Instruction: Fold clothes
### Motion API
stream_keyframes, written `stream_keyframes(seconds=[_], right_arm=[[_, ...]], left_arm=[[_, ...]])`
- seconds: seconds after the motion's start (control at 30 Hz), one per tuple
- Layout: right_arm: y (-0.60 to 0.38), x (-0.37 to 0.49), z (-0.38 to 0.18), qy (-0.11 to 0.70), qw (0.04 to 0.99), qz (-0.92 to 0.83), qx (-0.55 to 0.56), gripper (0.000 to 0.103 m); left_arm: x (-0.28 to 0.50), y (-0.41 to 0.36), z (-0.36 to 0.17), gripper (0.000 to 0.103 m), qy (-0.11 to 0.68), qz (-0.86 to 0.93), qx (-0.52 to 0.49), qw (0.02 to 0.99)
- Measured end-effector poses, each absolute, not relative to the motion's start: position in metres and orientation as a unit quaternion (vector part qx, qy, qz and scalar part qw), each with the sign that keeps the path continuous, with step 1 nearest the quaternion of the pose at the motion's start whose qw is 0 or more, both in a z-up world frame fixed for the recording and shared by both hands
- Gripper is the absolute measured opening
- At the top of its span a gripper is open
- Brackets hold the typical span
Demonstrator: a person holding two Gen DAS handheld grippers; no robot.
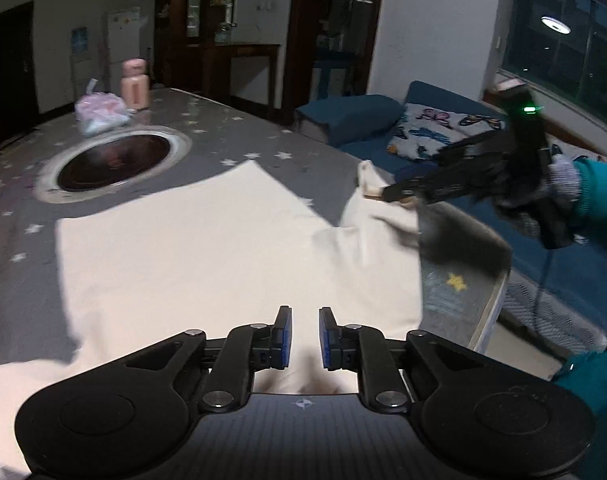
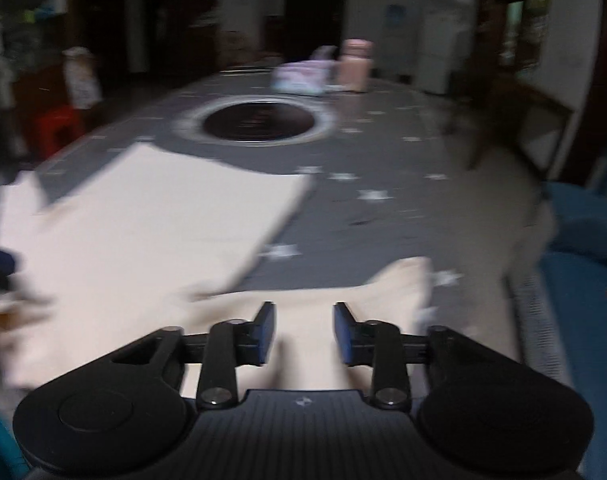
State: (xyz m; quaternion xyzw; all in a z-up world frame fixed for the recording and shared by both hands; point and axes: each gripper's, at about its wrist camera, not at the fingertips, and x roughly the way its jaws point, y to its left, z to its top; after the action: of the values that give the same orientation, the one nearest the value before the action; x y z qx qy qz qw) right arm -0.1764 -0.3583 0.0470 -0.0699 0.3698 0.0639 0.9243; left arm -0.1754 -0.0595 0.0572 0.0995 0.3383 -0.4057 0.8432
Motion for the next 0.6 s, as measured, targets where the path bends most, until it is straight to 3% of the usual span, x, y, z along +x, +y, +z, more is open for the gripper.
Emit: stream_keyframes(seconds=[0.13,0.23,0.27,0.3,0.53,0.6], right_arm=[[-0.369,-0.159,0.029,0.387,0.916,0.038,-0.102,0.044],[-0.374,-0.156,0.019,0.38,0.917,0.02,-0.117,0.037],[-0.376,-0.157,0.019,0.377,0.919,0.011,-0.114,0.019],[-0.379,-0.159,0.02,0.374,0.921,0.0,-0.109,0.008],[-0.412,-0.171,0.028,0.374,0.92,-0.082,-0.087,0.004],[-0.417,-0.17,0.027,0.386,0.914,-0.089,-0.089,0.009]], left_arm=[[-0.175,-0.084,0.043,0.02,0.354,-0.424,0.1,0.827],[-0.177,-0.094,0.035,0.022,0.363,-0.433,0.101,0.819],[-0.177,-0.095,0.034,0.023,0.366,-0.434,0.1,0.817],[-0.178,-0.097,0.032,0.023,0.368,-0.437,0.099,0.815],[-0.18,-0.107,0.022,0.024,0.383,-0.456,0.098,0.797],[-0.177,-0.104,0.026,0.026,0.379,-0.451,0.097,0.802]])
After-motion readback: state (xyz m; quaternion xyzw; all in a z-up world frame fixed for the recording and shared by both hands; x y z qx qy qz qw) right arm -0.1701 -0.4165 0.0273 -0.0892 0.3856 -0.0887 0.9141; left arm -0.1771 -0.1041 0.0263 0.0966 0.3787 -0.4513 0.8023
